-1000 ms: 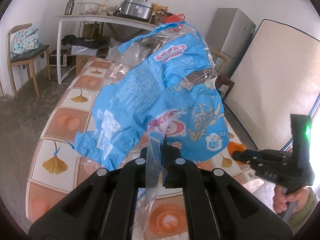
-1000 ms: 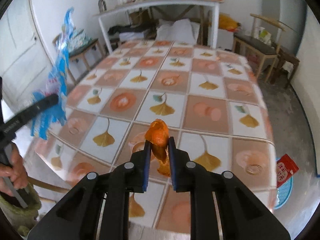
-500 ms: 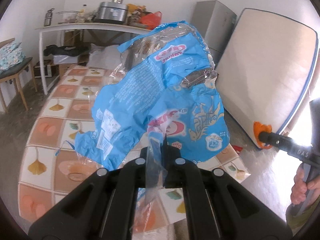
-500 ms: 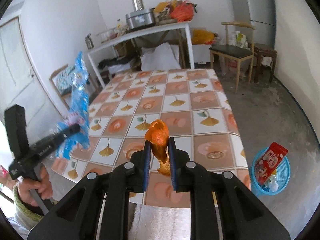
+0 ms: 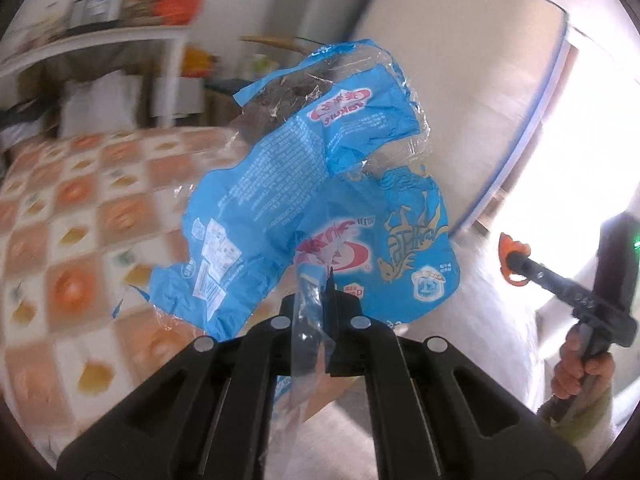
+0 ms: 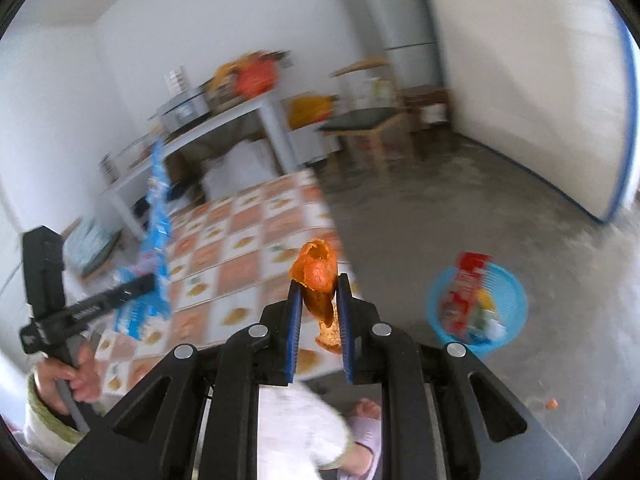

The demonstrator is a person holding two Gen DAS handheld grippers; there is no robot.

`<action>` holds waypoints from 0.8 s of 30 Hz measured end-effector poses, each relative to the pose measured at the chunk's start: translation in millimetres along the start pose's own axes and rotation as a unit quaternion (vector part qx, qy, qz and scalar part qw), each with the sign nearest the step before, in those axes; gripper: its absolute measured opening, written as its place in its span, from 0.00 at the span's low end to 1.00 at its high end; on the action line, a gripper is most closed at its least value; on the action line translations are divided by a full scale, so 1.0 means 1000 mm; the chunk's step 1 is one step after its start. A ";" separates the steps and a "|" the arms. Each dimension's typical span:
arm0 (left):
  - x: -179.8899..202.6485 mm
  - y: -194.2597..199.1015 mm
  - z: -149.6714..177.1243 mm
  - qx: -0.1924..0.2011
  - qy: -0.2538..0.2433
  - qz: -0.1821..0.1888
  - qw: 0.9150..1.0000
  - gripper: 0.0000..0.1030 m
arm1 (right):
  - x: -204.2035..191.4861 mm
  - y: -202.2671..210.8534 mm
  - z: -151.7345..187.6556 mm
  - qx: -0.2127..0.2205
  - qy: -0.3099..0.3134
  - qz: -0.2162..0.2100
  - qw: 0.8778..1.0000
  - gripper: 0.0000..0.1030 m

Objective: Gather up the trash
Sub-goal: 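Carry wrapper and peel over the wastebasket and open the left tool to drop the wrapper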

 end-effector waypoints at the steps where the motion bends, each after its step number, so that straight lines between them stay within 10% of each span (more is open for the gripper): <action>1: 0.010 -0.008 -0.005 -0.010 -0.009 0.012 1.000 0.01 | 0.015 0.005 0.005 0.003 -0.017 0.013 1.000 0.17; 10: 0.113 -0.133 -0.036 -0.165 -0.048 0.132 0.976 0.01 | 0.135 -0.003 0.070 -0.009 -0.172 0.078 0.982 0.17; 20: 0.194 -0.353 0.009 -0.403 0.057 0.243 0.880 0.01 | 0.214 -0.033 0.131 -0.025 -0.268 0.113 0.956 0.17; 24: 0.200 -0.433 0.036 -0.446 0.099 0.243 0.856 0.01 | 0.235 -0.034 0.156 -0.040 -0.291 0.129 0.947 0.17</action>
Point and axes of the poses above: each gripper's, at about its wrist camera, not at the fingertips, and y roughly against the way its jaws point, x to its right, z to its underside, the point moved 3 cm from there along -y, roughly the way its jaws point, and after that the axes turned 11 degrees about y, right-handed, at the moved point
